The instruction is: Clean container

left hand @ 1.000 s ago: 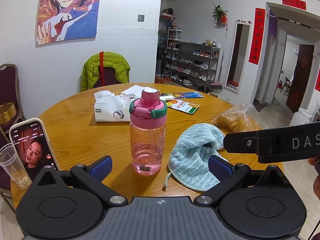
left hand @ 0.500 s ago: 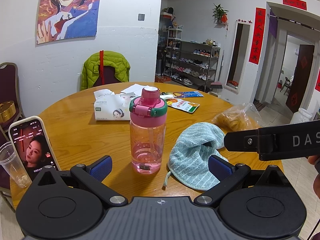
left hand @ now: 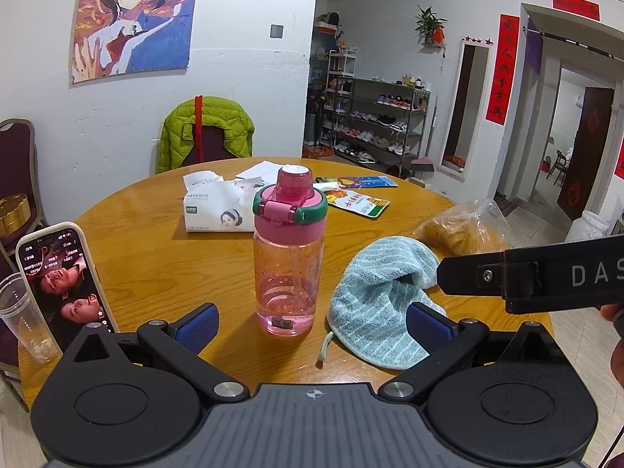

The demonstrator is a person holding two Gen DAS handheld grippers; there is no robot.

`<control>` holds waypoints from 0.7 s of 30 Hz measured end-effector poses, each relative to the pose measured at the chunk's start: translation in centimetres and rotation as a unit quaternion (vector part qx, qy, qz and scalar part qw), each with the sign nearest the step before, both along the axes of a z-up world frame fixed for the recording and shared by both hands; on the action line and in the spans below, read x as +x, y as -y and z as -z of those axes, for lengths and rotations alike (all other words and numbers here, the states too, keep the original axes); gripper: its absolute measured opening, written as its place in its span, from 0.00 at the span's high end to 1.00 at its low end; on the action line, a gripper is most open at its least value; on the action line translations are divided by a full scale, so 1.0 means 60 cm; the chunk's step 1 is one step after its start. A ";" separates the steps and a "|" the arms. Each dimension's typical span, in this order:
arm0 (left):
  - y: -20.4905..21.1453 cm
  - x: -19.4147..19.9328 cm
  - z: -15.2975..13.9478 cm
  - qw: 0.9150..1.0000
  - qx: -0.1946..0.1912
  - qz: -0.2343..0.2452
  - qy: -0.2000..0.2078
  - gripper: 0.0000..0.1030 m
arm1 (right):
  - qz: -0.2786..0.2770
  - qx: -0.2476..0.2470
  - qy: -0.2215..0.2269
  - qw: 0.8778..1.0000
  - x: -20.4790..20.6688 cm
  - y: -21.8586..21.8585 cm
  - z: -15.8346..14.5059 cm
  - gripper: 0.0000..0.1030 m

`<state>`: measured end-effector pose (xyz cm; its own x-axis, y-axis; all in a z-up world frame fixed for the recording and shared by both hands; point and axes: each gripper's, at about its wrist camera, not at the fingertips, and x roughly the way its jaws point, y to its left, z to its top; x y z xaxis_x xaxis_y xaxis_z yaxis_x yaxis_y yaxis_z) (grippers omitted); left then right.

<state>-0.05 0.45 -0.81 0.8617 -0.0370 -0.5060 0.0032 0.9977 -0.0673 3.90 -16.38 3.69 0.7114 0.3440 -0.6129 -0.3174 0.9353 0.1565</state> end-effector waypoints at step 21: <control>0.002 0.000 0.000 1.000 -0.002 -0.002 -0.001 0.01 | 0.001 0.011 -0.001 1.000 0.009 0.006 0.019 0.00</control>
<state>-0.04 0.30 -0.78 0.8607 -0.0351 -0.5079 -0.0019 0.9974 -0.0721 4.42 -16.76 2.55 0.7105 0.3565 -0.6067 -0.3153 0.9321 0.1785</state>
